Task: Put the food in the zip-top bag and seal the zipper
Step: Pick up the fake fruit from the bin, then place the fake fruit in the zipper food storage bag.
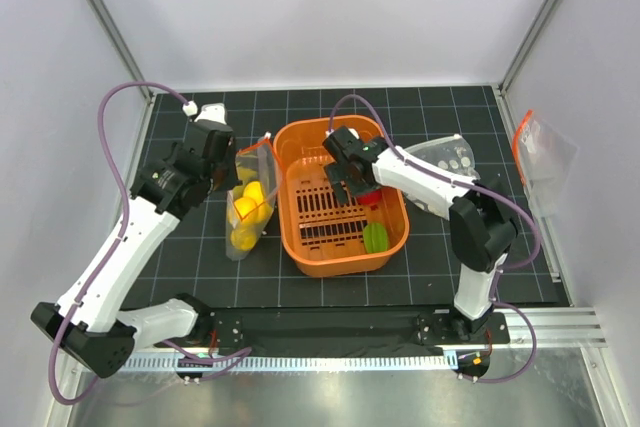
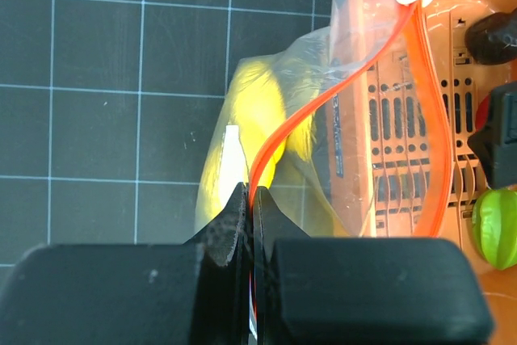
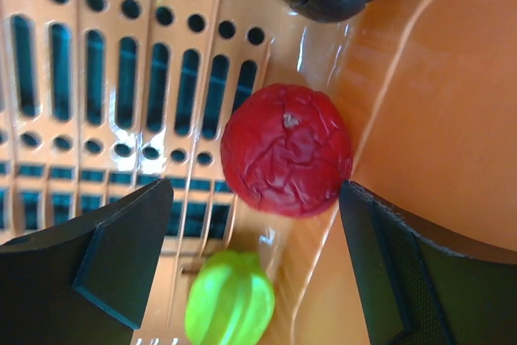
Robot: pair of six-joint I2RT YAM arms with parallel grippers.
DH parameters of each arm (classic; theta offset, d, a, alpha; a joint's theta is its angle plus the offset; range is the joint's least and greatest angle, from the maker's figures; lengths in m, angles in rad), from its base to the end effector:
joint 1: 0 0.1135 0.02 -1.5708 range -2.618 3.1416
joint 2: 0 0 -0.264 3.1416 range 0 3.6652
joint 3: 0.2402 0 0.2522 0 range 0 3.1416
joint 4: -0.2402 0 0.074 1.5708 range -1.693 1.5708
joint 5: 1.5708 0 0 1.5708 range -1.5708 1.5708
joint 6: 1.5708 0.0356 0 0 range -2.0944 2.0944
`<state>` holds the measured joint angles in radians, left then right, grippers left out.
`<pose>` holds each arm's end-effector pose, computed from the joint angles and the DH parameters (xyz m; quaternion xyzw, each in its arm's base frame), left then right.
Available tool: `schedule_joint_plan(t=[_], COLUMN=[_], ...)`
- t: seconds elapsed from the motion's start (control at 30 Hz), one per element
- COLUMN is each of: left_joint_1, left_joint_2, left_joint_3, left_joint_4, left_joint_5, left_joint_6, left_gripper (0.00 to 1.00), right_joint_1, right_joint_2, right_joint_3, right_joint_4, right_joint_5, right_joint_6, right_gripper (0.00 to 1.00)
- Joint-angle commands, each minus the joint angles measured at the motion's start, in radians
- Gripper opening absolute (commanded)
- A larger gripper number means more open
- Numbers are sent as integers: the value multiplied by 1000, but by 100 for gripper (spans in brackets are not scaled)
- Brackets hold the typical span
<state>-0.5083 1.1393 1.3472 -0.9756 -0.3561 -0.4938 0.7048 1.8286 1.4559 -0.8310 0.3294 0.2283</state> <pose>0.1931 -0.0934 0.3880 -0.0626 0.9064 -0.0418 0.4157 0.2938 0.2348 0.2349 -0.1998 0.9496 -0.0630 0.2333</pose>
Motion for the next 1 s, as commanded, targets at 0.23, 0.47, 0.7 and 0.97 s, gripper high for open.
schedule_joint_plan(t=[0.23,0.47,0.7,0.97], left_joint_1=[4,4,4,4], left_joint_2=[13,33,25,31], left_joint_3=[41,63,46,47], left_joint_4=[37,37,41,46], left_joint_5=[9,31,48,62], left_joint_6=[9,0,-20,-32], left_gripper=[0,0,0,0], right_joint_1=[-2,-4,-1,18], right_joint_2=[17,-133,-281,-318], right_joint_3=[-72,-29,87,184], right_joint_4=[156,193,225,352], right_joint_5=[50,-56,-216,-432], right_joint_6=[13,-50,-38,69], right_gripper=[54,40,40,39])
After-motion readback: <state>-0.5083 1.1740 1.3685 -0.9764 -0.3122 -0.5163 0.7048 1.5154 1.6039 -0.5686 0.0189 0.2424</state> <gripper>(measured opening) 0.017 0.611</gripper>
